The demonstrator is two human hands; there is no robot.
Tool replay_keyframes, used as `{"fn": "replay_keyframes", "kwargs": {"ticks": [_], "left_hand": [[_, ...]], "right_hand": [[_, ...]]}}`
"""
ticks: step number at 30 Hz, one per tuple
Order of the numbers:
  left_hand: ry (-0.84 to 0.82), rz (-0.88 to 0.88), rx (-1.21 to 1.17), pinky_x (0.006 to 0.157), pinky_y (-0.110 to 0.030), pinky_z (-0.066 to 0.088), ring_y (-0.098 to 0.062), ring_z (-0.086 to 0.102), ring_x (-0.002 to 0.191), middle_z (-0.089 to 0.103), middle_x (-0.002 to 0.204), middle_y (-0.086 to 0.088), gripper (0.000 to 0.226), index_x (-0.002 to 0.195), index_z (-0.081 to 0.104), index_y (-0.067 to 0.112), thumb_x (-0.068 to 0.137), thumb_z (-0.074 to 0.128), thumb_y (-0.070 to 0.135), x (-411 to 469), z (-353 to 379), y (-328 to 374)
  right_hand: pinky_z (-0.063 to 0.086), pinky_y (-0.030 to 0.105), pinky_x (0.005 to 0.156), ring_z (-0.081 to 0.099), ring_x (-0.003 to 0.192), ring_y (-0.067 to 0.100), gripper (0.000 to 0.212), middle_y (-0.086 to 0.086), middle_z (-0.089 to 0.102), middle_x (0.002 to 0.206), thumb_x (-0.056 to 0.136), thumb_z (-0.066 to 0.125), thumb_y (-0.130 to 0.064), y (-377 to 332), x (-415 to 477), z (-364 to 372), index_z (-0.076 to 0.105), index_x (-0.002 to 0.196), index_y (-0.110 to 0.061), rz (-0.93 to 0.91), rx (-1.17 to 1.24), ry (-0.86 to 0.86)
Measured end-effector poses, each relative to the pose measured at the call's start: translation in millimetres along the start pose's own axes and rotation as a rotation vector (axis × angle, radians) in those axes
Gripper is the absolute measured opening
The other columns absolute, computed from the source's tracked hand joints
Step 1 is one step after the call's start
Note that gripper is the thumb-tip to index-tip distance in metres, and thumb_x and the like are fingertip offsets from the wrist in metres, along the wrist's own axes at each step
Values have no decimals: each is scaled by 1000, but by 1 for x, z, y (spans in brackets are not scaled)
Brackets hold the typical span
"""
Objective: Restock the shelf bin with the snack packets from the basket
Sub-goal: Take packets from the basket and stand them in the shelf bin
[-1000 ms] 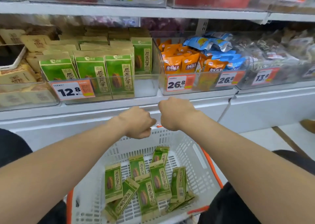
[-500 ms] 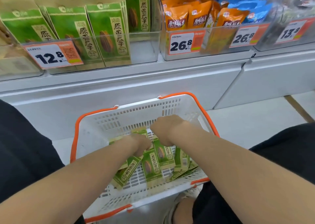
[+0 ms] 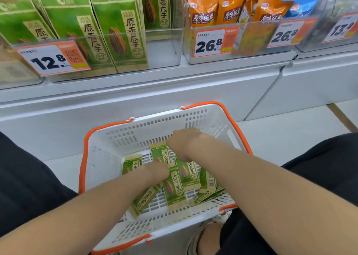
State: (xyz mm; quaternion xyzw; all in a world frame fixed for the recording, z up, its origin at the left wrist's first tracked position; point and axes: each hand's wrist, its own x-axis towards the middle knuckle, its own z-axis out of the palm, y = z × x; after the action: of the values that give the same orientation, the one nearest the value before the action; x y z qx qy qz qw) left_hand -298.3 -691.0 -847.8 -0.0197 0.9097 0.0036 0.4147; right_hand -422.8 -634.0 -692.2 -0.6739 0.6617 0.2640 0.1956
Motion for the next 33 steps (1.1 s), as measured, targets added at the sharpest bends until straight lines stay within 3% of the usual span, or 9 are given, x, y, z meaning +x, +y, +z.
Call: {"fn": "replay_keyframes", "kwargs": {"ticks": [2,4,8,13,18,22,26,30,33], "left_hand": [[33,-59,-174,96,-46,54,-30,62,95,64,99,-12,14,98,67,3,101,54,0,-6,-4,-1],[32,-100,-318,98,-44,49,-25,55,89,60,93,-4,18,89,58,16,102,57,4,-12,-9,-9],[193,-129,-533,90,-40,47,-21,57,100,62,109,4,8,106,56,28,110,52,22,-22,-24,-35],[704,-222,-754,97,-42,56,-21,68,113,73,127,6,26,128,64,35,112,45,29,-46,-65,-52],[1144,-245,-825,85,-42,54,-25,68,99,74,111,0,21,120,63,26,112,44,22,-85,-107,-49],[1452,-255,-918,75,-31,43,-16,62,90,70,104,2,17,121,61,18,112,47,22,-120,-135,-40],[1651,-356,-1090,71,-19,43,-3,61,83,64,95,8,27,126,53,16,111,49,37,-147,-155,-37],[1630,-440,-984,60,-41,25,-16,46,60,45,62,7,47,73,44,26,115,30,40,-163,-168,-39],[1735,-535,-814,59,-40,22,-23,44,60,41,61,12,39,79,40,29,115,28,38,-179,-182,-46]], "right_hand": [[52,36,67,62,86,23,31,4,59,104,96,60,-3,0,-2,-4,60,125,-14,-12,6,-4],[53,37,70,59,83,22,31,4,55,100,96,58,-1,1,-5,-8,59,126,-13,-24,21,-8],[48,36,71,50,73,18,31,4,50,100,98,55,1,7,-16,-16,58,126,-11,11,43,-17],[46,34,70,60,90,23,36,7,59,115,100,57,-8,21,-32,-28,53,136,-10,96,186,-15],[52,43,83,62,110,36,58,17,59,128,98,65,-31,43,-41,-48,35,142,-8,220,748,308],[64,46,74,75,86,31,26,21,74,105,97,69,-17,44,-57,-65,52,117,-15,165,1245,450],[63,57,77,77,84,30,15,18,76,95,96,70,-14,43,-64,-81,59,106,-16,167,1359,649],[60,58,85,73,93,32,22,17,73,103,101,64,-19,38,-71,-97,52,119,-21,143,1363,879],[60,53,89,72,97,20,34,2,72,113,101,62,-15,32,-80,-111,44,128,-25,20,1333,984]]}}
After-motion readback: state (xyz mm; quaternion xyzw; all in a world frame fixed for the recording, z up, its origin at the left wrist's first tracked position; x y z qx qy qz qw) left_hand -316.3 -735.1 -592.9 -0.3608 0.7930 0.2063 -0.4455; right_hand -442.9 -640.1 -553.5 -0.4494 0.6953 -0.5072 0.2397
